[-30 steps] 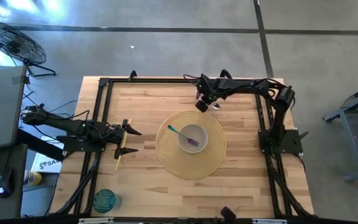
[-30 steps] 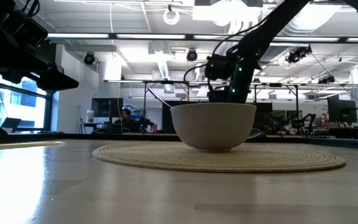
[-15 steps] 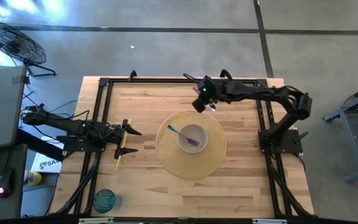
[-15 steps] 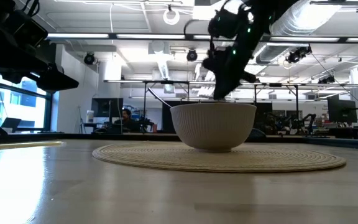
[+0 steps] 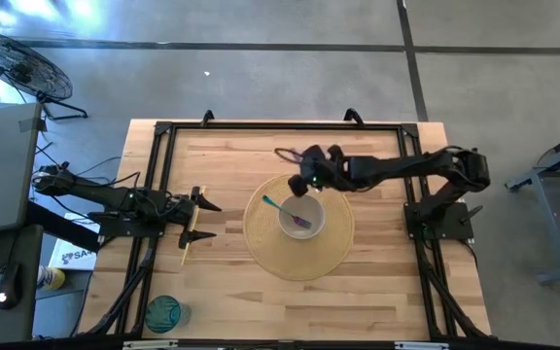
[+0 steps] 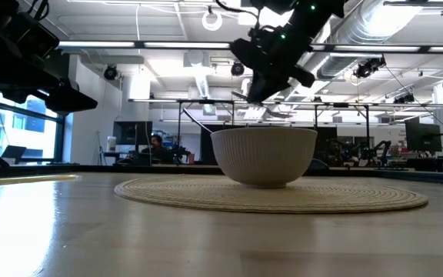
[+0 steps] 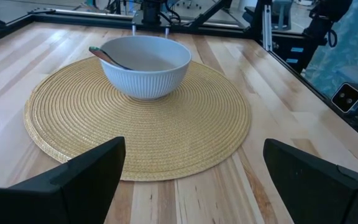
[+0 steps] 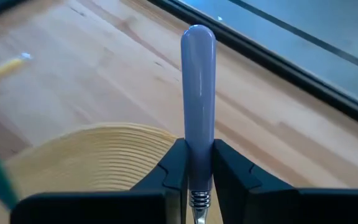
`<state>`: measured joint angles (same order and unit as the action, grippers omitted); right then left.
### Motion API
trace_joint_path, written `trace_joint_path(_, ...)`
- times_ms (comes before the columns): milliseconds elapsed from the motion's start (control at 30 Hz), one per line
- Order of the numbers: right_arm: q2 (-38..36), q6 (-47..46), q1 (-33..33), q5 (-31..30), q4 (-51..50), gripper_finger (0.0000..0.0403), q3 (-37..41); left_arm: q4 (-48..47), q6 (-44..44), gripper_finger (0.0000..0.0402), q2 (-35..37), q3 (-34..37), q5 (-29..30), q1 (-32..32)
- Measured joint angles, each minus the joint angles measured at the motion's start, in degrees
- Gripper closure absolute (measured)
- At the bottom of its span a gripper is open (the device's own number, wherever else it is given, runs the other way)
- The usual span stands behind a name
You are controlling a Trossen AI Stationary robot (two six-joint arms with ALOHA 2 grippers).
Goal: Pick & Place Utensil
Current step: Put the purple spoon into the white bowl on the table placemat
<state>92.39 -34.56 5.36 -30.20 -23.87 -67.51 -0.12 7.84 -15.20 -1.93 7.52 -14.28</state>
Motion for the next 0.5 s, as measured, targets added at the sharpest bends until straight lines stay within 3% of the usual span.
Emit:
trace_joint_path(200, 3.2, -1.4, -6.1, -2.5, 7.2, 0.0361, 0.0, 0.0, 0.0, 0.0024, 0.0, 0.0, 0.0, 0.0)
trace_joint_path(500, 8.0, -8.3, -13.0, -9.1, 8.8, 0.0359, 0.6, 0.0, 0.0, 0.0024, 0.0, 0.0, 0.0, 0.0)
